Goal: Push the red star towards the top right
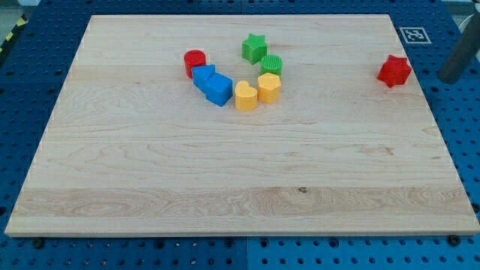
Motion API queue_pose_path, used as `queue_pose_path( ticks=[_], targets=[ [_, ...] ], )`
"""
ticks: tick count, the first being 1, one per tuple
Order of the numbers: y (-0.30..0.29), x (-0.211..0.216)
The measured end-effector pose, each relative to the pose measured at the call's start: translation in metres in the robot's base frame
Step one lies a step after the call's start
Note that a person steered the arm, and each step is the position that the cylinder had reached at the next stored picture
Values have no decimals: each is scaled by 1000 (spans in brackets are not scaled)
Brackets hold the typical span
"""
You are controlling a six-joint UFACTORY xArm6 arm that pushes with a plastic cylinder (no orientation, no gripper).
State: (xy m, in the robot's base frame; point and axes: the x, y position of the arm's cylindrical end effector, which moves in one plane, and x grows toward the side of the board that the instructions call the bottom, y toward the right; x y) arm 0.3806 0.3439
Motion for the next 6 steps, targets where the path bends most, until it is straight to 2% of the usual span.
queue_pose_path(
  ticks=[2,3,5,6],
  targets=[
    [-57,4],
    [-95,-10],
    [-140,-76],
    [-139,-90]
  ],
)
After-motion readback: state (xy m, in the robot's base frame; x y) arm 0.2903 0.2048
